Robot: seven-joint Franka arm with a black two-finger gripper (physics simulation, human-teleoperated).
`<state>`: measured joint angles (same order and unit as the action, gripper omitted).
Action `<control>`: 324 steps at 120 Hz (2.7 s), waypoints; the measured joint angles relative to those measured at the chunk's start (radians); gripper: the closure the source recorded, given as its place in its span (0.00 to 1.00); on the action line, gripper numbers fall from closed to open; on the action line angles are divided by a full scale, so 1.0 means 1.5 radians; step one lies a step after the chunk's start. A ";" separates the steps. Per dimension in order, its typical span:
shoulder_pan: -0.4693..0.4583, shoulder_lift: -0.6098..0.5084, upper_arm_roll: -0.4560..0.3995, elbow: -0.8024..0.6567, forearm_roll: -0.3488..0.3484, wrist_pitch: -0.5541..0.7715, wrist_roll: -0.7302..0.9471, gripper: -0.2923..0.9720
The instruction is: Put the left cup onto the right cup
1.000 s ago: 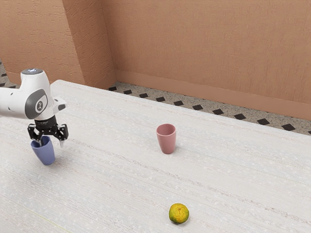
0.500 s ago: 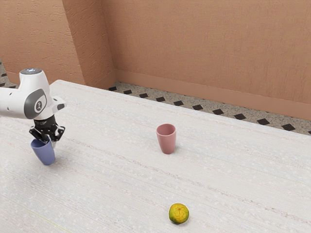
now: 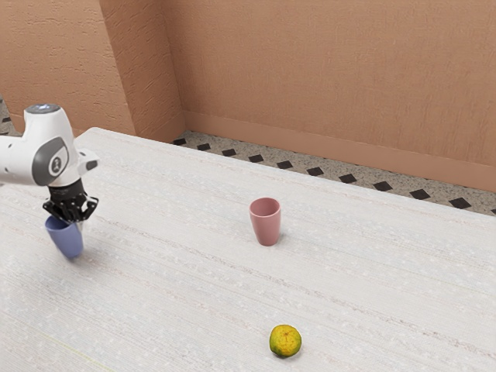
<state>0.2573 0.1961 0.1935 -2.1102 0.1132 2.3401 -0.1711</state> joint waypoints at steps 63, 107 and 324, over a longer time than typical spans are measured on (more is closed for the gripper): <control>-0.016 -0.069 -0.053 0.050 -0.002 -0.082 -0.027 0.85; -0.018 -0.056 -0.147 0.158 -0.005 -0.204 -0.078 0.85; -0.151 0.140 -0.308 0.512 0.066 -0.405 -0.287 0.85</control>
<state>0.0308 0.4068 -0.2692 -1.3429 0.2123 1.7329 -0.6022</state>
